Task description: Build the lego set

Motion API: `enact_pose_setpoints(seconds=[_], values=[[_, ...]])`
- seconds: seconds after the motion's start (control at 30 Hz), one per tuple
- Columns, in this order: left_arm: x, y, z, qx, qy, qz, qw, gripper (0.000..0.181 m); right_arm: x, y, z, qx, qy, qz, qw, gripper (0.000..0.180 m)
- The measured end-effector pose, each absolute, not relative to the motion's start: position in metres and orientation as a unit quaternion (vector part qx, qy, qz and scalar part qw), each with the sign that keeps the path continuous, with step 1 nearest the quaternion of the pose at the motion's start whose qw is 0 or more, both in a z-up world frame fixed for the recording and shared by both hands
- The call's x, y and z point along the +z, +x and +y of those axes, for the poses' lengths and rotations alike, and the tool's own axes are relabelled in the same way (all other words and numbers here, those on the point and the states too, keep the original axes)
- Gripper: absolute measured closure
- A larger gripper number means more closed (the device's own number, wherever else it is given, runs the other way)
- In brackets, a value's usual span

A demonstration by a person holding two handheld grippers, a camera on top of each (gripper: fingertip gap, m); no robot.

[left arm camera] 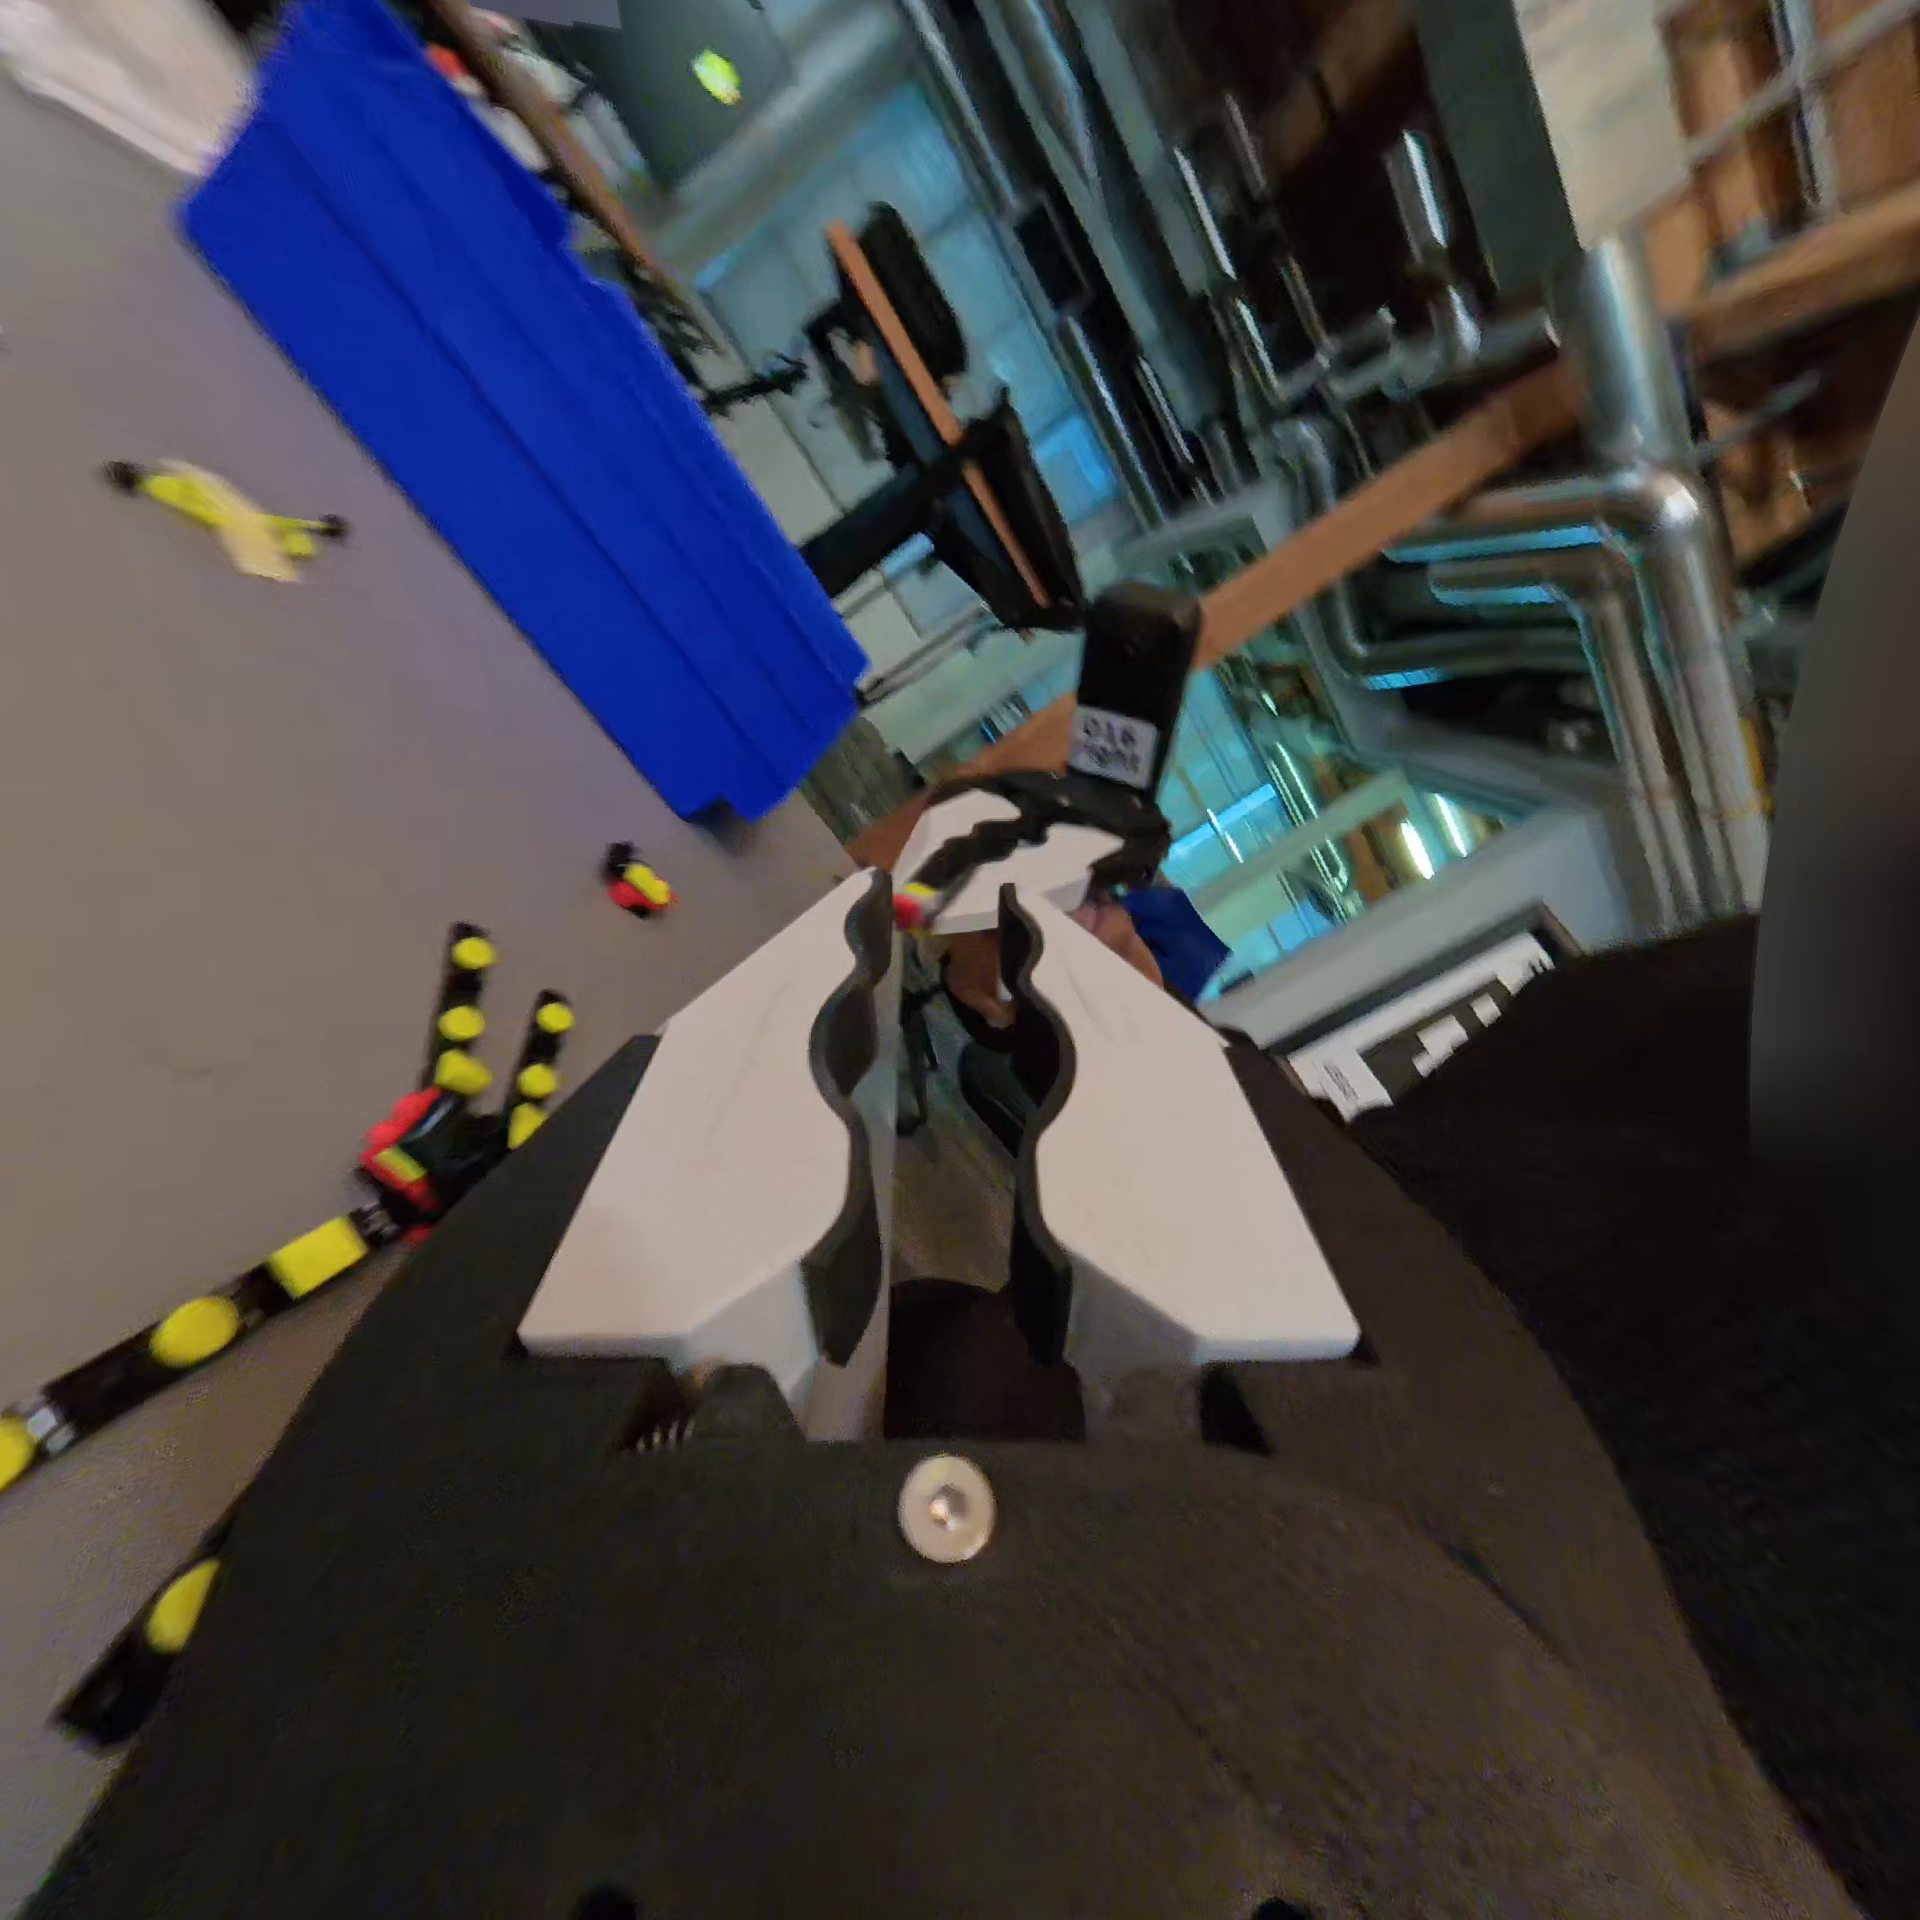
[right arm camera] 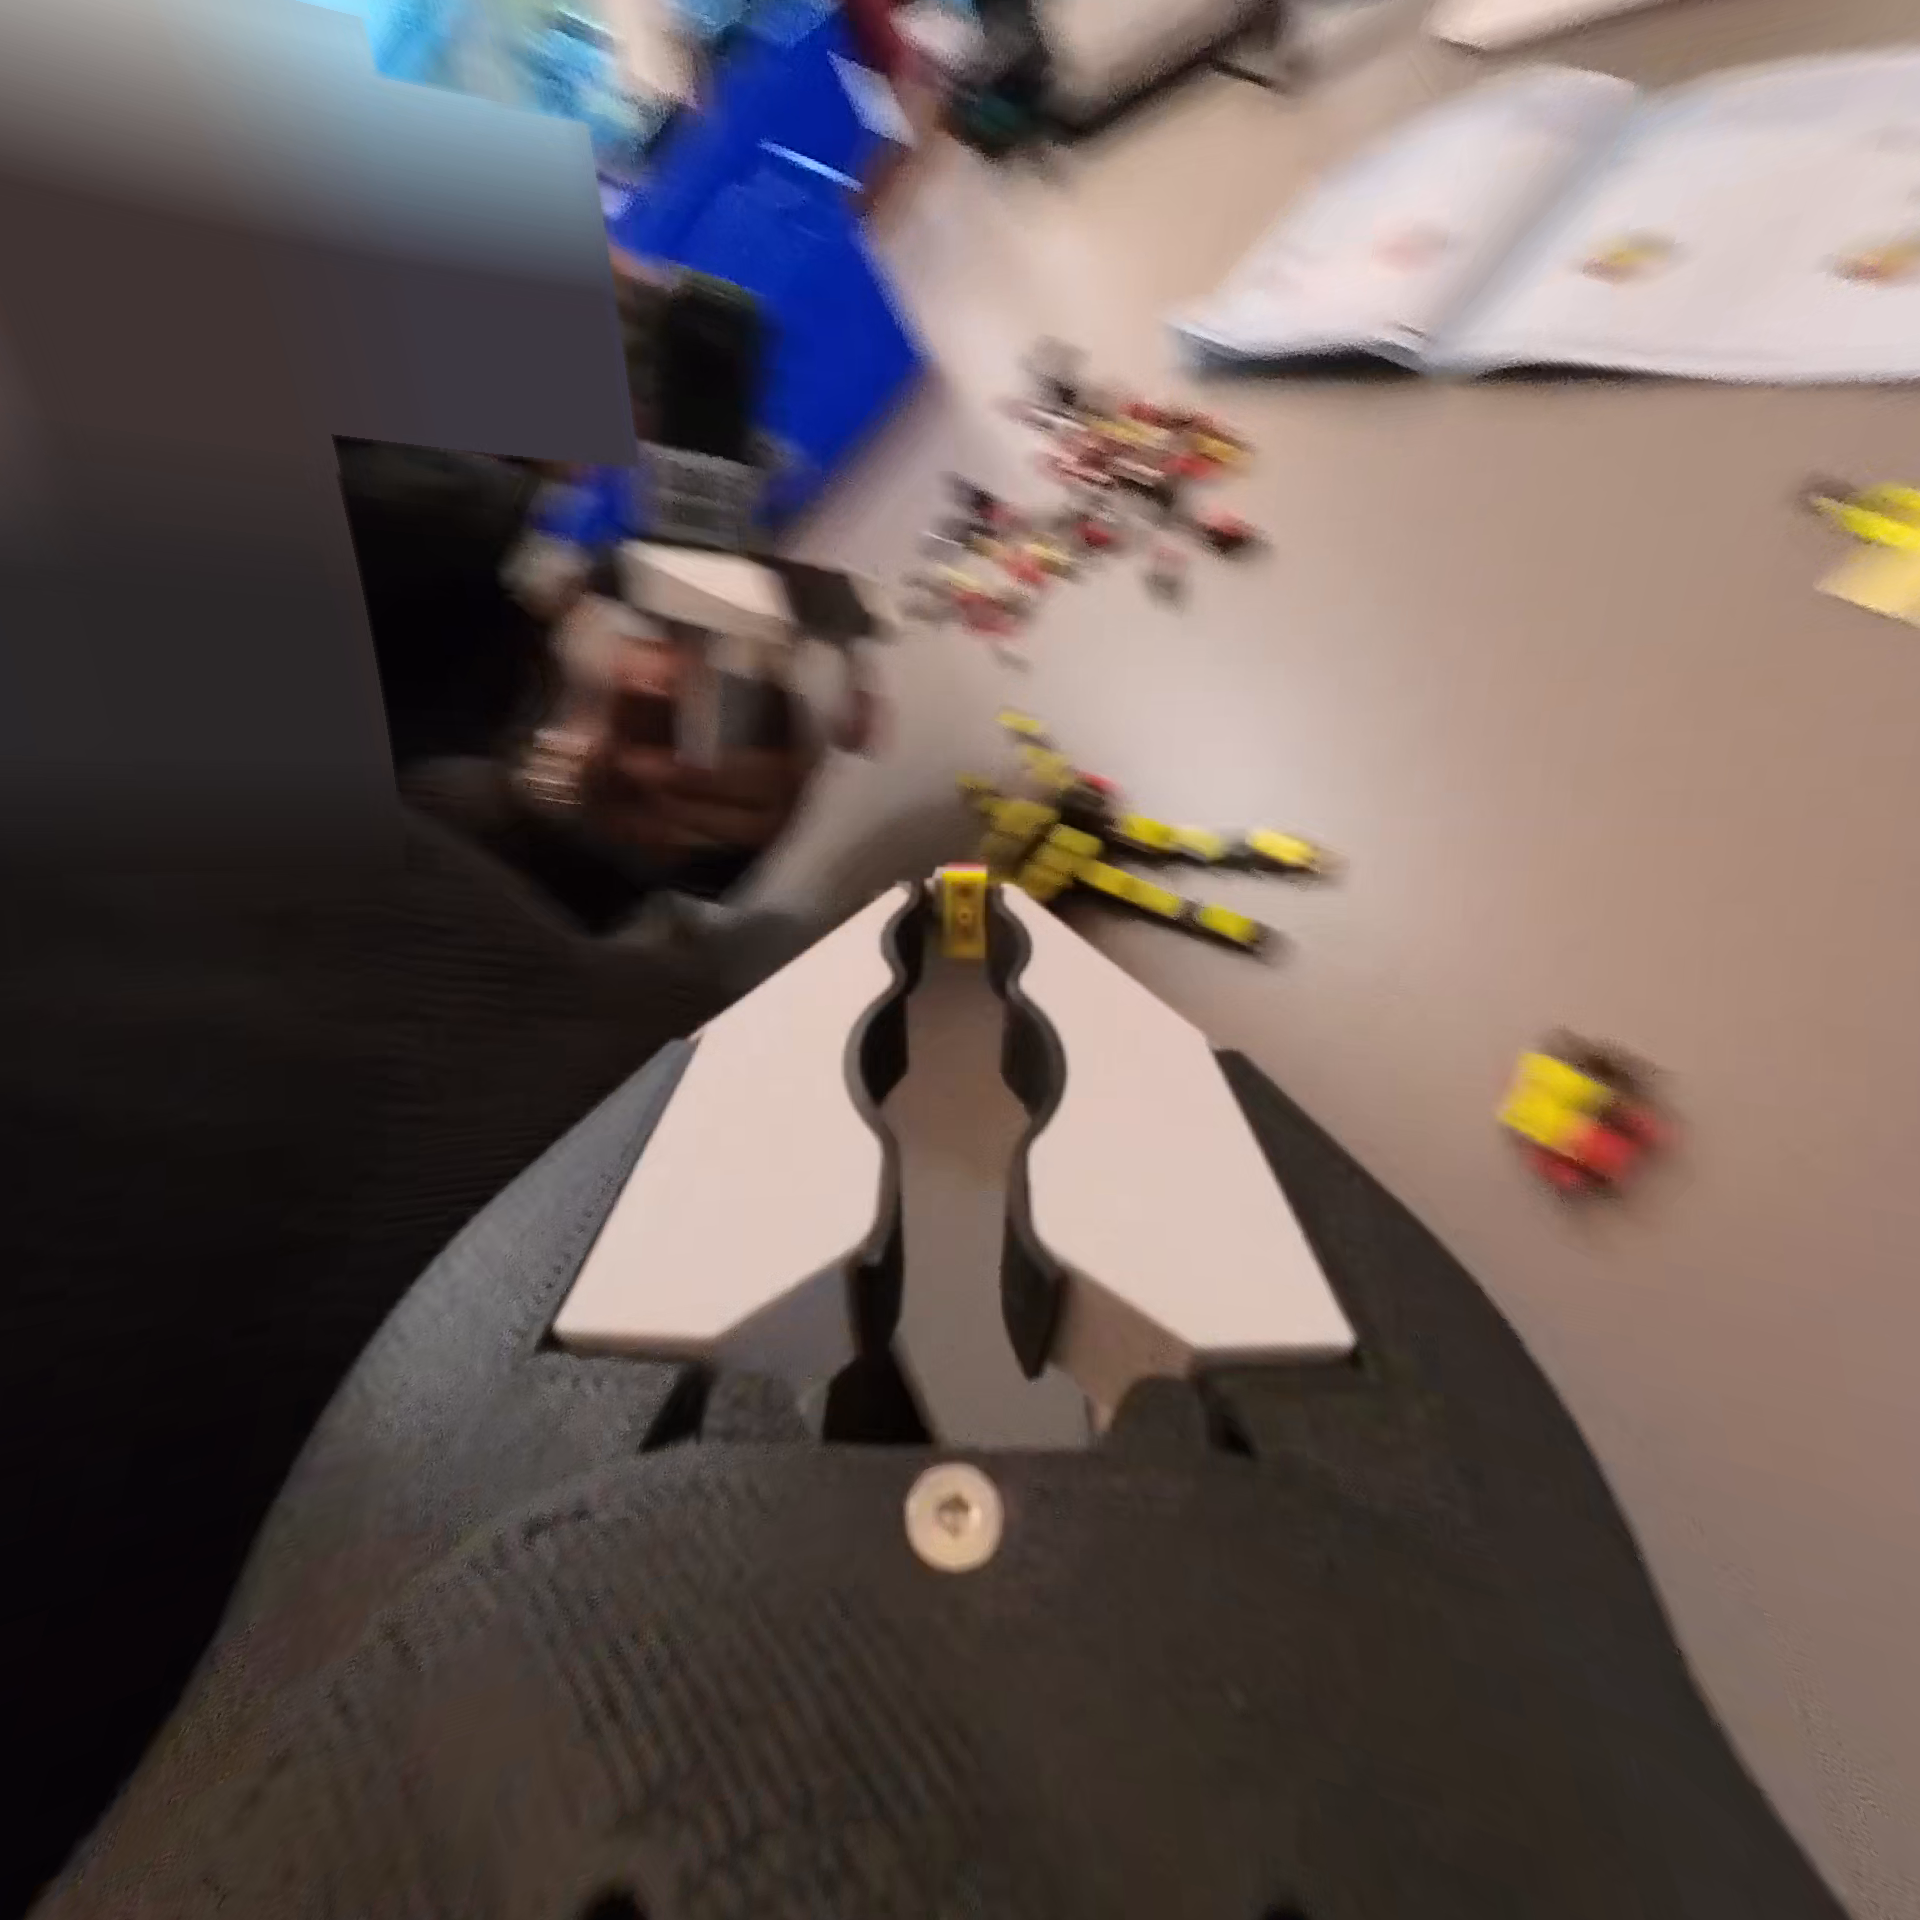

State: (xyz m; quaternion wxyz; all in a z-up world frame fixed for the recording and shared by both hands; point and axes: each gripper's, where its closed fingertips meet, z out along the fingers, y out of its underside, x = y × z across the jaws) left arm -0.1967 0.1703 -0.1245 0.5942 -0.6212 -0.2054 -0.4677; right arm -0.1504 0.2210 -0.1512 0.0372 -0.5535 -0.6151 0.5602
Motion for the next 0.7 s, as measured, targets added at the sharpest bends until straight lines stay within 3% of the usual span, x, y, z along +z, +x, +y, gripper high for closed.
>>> enact_pose_setpoints(seconds=[0.13,0.33,0.7], values=[[-0.099,-0.165,0.161,-0.482,-0.614,-0.089,0.619,0.159,-0.096,-0.140,0.181,0.681,-0.460,-0.557,-0.118,0.170],[-0.096,-0.124,0.153,-0.400,-0.658,0.049,0.636,0.154,-0.090,-0.126,0.154,0.687,-0.419,-0.517,-0.293,0.170],[-0.095,-0.111,0.150,-0.407,-0.650,0.074,0.637,0.163,-0.094,-0.121,0.138,0.652,-0.412,-0.460,-0.441,0.170]])
